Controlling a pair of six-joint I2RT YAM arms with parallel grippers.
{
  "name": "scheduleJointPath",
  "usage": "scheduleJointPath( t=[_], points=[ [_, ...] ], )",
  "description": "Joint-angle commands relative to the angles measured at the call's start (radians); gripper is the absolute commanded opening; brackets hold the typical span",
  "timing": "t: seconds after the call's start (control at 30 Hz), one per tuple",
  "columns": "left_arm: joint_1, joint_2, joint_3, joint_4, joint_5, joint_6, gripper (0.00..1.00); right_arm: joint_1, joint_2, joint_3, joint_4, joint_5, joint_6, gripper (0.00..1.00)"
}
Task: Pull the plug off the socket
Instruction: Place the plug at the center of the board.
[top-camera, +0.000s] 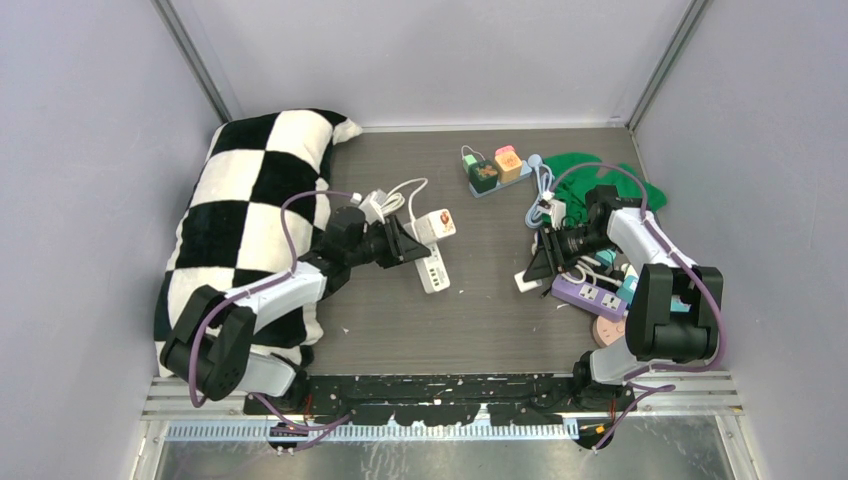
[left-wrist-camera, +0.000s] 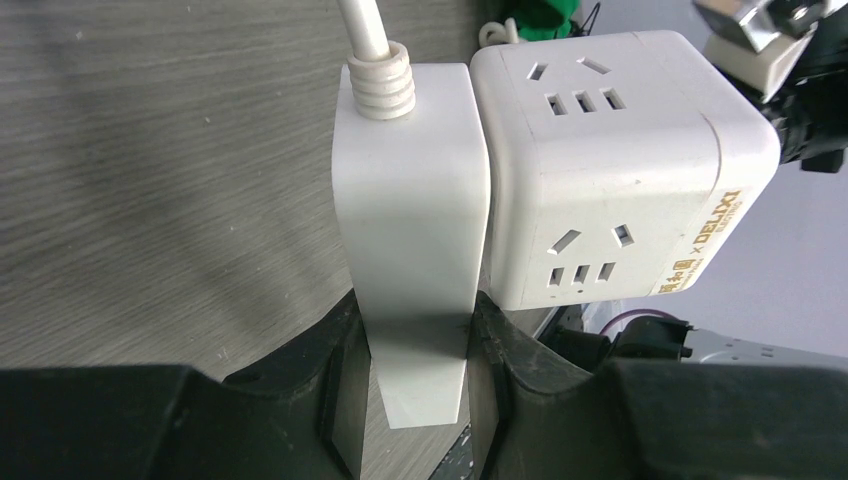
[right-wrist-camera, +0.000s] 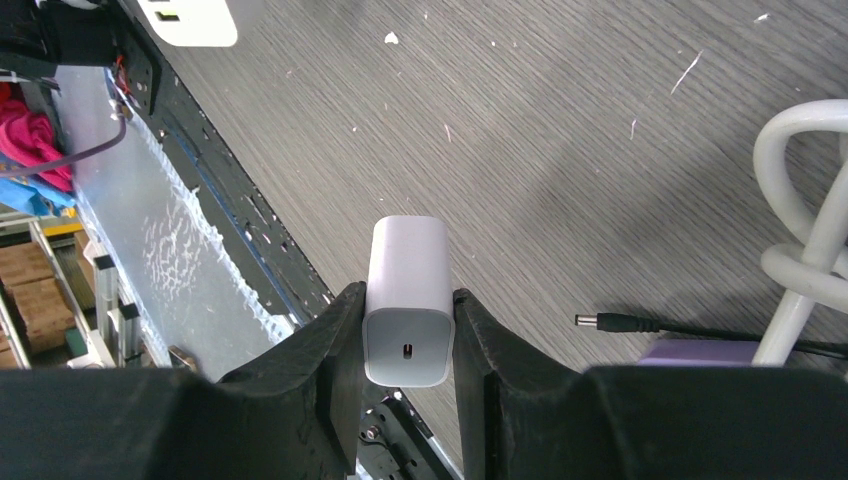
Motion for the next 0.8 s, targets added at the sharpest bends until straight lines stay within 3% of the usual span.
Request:
scheduleJointPath(
  t=[0.0,0.43,0.77],
  points=[
    [0.044,-0.071,0.081,0.010,0.052,0.025,0.00,-0.002,0.009,0.018,0.020,-0.046,0.018,0.01],
    [0.156,0.012,0.240,0.041,0.182,0.002,0.00,-0.002,0.079,0.037,-0.019,-0.073,-0.051,0.02],
    [0.192,0.251,0.450,0.165,0.268,-0.089,0.00,-0.002,0.117,0.055,-0.043,-0.086,-0.082,0.01]
  ],
)
